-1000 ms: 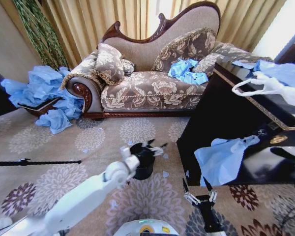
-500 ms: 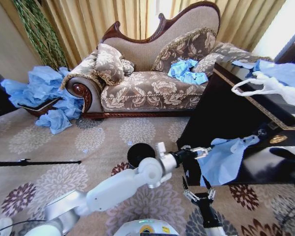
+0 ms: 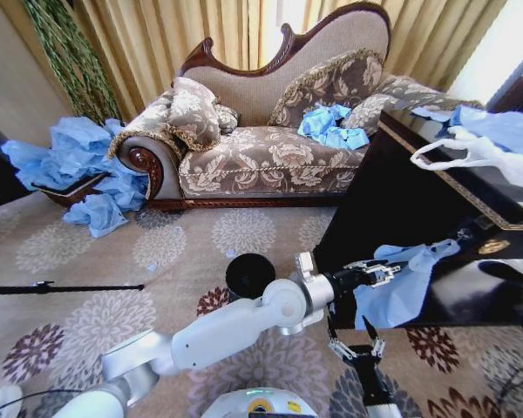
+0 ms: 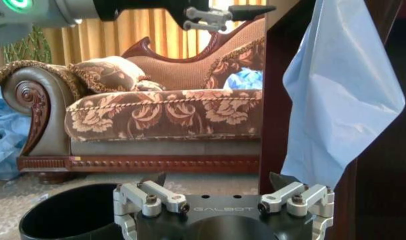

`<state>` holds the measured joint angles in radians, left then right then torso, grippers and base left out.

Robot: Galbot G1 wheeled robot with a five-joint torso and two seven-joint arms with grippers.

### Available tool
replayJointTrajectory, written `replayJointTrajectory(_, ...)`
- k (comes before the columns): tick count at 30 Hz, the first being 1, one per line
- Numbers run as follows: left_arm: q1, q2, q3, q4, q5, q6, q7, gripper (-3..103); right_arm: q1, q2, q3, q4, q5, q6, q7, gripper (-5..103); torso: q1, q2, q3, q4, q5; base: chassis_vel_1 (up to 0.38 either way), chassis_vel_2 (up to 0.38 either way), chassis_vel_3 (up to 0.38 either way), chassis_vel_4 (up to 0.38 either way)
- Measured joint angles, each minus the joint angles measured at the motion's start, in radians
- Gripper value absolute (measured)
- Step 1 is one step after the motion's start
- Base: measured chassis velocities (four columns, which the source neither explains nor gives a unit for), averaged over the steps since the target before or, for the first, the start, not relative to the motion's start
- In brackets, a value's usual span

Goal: Place a garbage bag over the trash bin.

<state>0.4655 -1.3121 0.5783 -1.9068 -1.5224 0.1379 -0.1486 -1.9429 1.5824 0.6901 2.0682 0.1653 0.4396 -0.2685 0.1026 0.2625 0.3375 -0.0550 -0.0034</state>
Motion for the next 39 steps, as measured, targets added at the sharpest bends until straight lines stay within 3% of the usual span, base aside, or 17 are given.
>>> replayJointTrajectory(7, 0.007, -0.093, 0.0, 0.055, 0.024, -0.014, -0.026, 62, 0.001, 0.001, 0.007, -0.01, 0.003, 0.014, 0.011, 100, 0.0, 0.0, 0.0, -0.0003, 0.0001, 0.0, 0.0, 0.0, 0.0)
replayJointTrajectory(12, 0.003, -0.141, 0.013, 0.097, 0.033, -0.011, -0.044, 55, 0.001, 0.0, 0.019, -0.02, 0.003, 0.017, 0.012, 100, 0.0, 0.0, 0.0, -0.0002, 0.0002, 0.0, 0.0, 0.0, 0.0)
replayJointTrajectory(14, 0.002, -0.154, 0.014, 0.109, 0.034, -0.01, -0.051, 59, 0.001, -0.001, 0.022, -0.022, 0.006, 0.017, 0.012, 100, 0.0, 0.0, 0.0, -0.0002, 0.0001, 0.0, 0.0, 0.0, 0.0)
replayJointTrajectory(15, 0.002, -0.169, 0.016, 0.123, 0.039, -0.008, -0.055, 66, 0.001, -0.001, 0.025, -0.024, 0.009, 0.018, 0.012, 100, 0.0, 0.0, 0.0, -0.0002, 0.0001, 0.0, 0.0, 0.0, 0.0)
replayJointTrajectory(21, 0.011, -0.214, 0.016, 0.168, 0.064, -0.018, -0.043, 54, 0.001, -0.009, 0.041, -0.035, 0.025, 0.024, 0.012, 100, 0.0, 0.0, 0.0, -0.0003, 0.0002, 0.0, 0.0, 0.0, 0.0)
replayJointTrajectory(32, 0.026, -0.177, -0.004, 0.138, 0.057, -0.012, -0.018, 26, 0.0, -0.012, 0.054, -0.042, 0.037, 0.024, 0.012, 100, 0.0, 0.0, 0.0, -0.0002, 0.0001, 0.0, 0.0, 0.0, 0.0)
replayJointTrajectory(33, 0.027, -0.176, -0.006, 0.133, 0.058, -0.008, -0.019, 19, 0.0, -0.011, 0.053, -0.042, 0.037, 0.024, 0.012, 100, 0.0, 0.0, 0.0, -0.0002, 0.0, 0.0, 0.0, 0.0, 0.0)
replayJointTrajectory(39, 0.037, -0.175, -0.01, 0.128, 0.077, 0.001, -0.013, 43, 0.003, -0.01, 0.047, -0.044, 0.034, 0.023, 0.012, 100, 0.0, 0.0, 0.0, -0.0002, 0.0, 0.0, 0.0, 0.0, 0.0)
